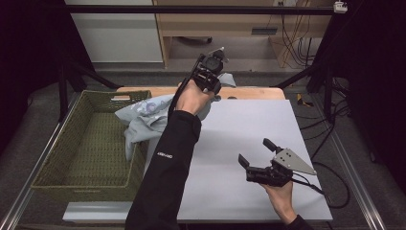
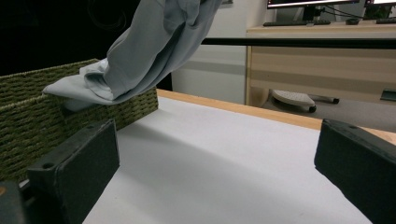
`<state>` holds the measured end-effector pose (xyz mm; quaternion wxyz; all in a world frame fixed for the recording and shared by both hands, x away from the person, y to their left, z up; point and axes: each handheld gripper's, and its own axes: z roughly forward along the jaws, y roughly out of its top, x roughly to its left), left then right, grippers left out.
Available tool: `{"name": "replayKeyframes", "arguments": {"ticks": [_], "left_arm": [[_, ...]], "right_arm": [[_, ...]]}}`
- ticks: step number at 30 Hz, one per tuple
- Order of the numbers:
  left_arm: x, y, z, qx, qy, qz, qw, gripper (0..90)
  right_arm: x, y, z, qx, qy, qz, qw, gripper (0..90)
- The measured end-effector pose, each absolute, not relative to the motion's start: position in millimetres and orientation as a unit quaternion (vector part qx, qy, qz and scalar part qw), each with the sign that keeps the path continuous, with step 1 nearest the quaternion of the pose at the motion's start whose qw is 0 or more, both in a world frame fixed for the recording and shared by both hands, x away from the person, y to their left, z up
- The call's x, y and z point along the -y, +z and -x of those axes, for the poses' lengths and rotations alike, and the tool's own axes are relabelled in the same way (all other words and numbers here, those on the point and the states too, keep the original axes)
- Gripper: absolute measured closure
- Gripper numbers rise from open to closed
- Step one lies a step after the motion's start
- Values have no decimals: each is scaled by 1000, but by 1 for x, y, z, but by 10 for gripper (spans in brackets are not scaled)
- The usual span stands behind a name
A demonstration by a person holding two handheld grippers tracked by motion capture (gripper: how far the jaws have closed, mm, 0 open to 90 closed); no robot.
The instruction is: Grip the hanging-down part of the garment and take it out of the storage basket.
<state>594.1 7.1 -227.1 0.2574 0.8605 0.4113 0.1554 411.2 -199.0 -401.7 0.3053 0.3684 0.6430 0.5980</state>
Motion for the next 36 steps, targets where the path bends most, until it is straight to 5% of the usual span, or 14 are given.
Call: {"name": "replayKeyframes", "arguments": {"ticks": [36], "left_arm": [[-16,-213,-593,-410,163,-860,256,845]], "right_arm": [[118,-369,-459,-657,623,-332,264,5]]}}
